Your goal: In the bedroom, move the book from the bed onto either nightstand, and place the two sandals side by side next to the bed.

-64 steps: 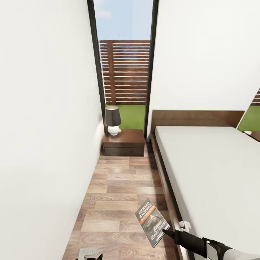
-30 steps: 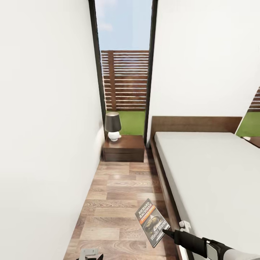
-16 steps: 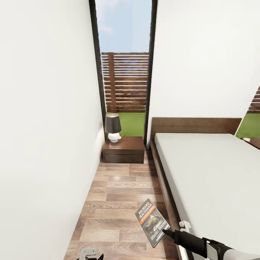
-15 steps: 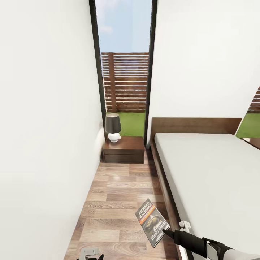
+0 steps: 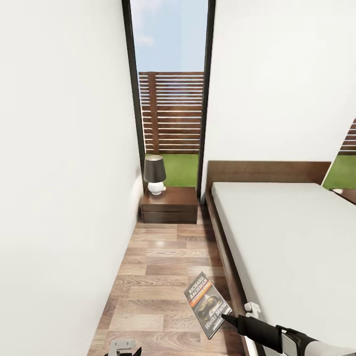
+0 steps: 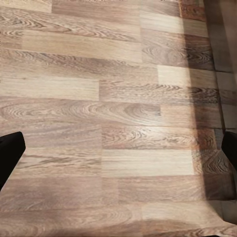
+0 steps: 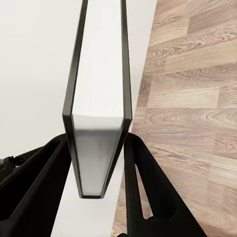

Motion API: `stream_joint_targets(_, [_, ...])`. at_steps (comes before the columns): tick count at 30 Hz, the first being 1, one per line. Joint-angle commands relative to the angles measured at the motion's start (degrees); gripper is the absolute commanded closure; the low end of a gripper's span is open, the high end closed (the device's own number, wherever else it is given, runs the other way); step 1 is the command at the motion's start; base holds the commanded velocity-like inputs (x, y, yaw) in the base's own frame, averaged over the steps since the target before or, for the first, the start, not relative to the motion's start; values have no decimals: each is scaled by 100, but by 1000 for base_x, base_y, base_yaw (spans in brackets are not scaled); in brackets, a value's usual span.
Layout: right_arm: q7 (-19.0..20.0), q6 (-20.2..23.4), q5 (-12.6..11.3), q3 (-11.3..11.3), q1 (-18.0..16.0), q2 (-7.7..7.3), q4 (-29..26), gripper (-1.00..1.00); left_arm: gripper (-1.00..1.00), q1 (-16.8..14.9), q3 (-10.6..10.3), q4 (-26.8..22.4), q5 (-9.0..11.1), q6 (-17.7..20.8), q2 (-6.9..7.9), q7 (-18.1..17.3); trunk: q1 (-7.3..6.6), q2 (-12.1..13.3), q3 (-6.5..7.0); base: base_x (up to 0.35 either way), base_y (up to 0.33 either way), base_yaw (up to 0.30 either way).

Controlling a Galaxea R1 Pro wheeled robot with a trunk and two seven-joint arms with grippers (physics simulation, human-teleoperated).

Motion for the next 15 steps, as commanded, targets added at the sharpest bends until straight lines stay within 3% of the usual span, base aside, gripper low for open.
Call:
stream_joint_targets(1, [28, 13, -60, 40, -10, 6, 18, 100, -100, -5, 48, 4, -32, -17, 0, -22, 2, -10, -11, 0, 0, 0])
stream_joint_targets(5, [28, 13, -60, 40, -10, 10, 16, 100, -100, -6, 52, 4, -22, -26, -3, -20, 2, -10, -11, 128, 0, 0])
stream_joint_targets(15, [29, 13, -60, 40, -10, 9, 15, 100, -100, -7, 58, 4, -14, -28, 2, -20, 2, -10, -11, 314, 0, 0])
